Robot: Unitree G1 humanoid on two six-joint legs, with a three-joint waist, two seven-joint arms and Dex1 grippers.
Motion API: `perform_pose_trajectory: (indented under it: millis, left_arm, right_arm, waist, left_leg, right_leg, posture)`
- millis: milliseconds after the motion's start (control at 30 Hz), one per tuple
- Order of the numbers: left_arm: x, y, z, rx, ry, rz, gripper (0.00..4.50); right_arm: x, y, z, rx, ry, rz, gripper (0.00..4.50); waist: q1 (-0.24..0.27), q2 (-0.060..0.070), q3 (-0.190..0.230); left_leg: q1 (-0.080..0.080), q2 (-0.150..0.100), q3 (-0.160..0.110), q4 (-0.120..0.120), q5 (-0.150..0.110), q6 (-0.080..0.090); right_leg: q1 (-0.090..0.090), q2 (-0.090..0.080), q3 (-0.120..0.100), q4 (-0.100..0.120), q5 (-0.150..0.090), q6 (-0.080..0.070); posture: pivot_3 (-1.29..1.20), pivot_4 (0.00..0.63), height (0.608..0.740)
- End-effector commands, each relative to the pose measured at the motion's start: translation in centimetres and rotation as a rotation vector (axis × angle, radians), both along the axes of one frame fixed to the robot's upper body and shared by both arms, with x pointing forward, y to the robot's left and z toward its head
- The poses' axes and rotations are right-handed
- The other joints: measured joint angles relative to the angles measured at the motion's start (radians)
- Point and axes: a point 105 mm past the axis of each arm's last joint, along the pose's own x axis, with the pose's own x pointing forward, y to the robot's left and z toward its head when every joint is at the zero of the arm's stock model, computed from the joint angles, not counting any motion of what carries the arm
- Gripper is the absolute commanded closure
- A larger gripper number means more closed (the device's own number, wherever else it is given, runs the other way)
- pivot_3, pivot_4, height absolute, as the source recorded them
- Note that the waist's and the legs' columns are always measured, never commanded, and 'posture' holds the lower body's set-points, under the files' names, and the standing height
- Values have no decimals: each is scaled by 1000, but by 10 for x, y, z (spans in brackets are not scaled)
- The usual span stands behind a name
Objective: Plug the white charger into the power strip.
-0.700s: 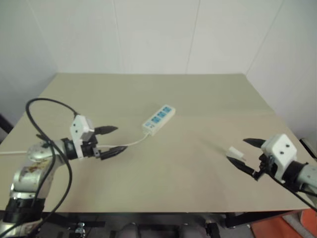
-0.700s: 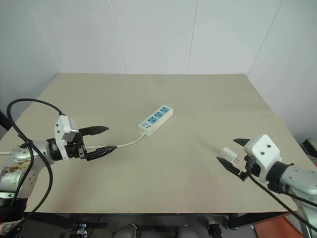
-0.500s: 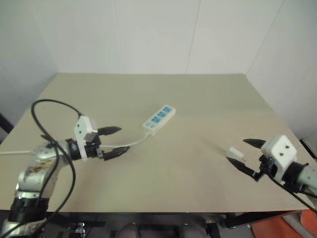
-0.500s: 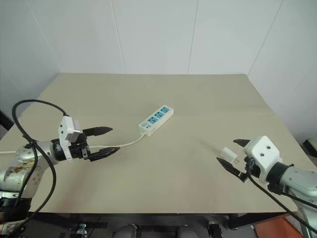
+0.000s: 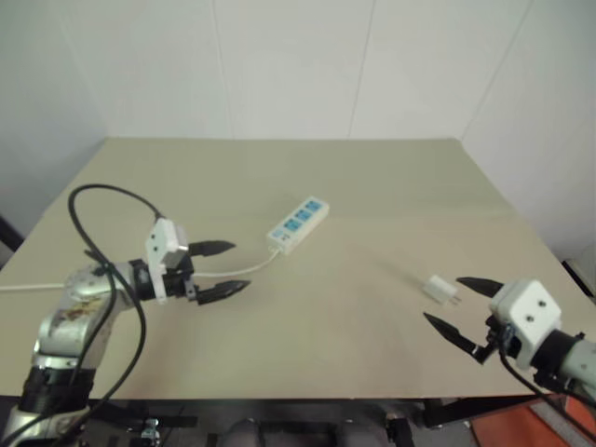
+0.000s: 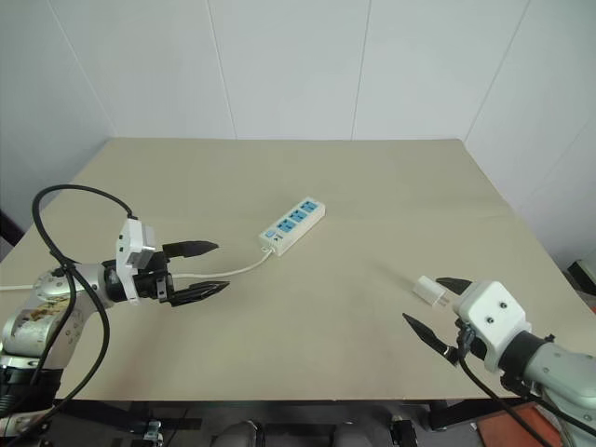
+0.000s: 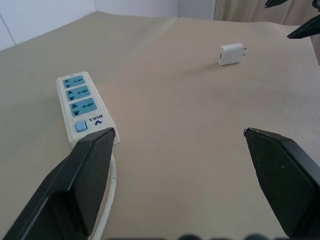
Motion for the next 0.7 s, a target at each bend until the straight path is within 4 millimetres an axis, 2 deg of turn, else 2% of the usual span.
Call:
perform_pose_trajectory:
  millis: [33,233,700]
  left_arm:
    - [1,-1,7,-16,-17,-22,14]
    - [5,-6,9,-21,-21,-41,14]
    - [13,-14,13,-22,-19,-81,14]
  right_arm:
    - [-3,-5,12,-31,-59,-35,0]
    - [-5,-8,14,-40,-63,-49,0]
    - [-14,-8,14,-45,-70,-89,0]
  waist:
    - [0,0,0]
    - [1,0,0]
    - [1,0,0]
  left_leg:
    - [0,0,0,0,0,0]
    - [0,0,0,0,0,0]
    - [0,0,0,0,0,0]
  right_leg:
    - [0,0,0,0,0,0]
    - [0,0,0,0,-2,-4]
    - [0,0,0,0,0,0]
  posture:
    - [0,150,740]
    - [0,150,740]
    - [0,150,740]
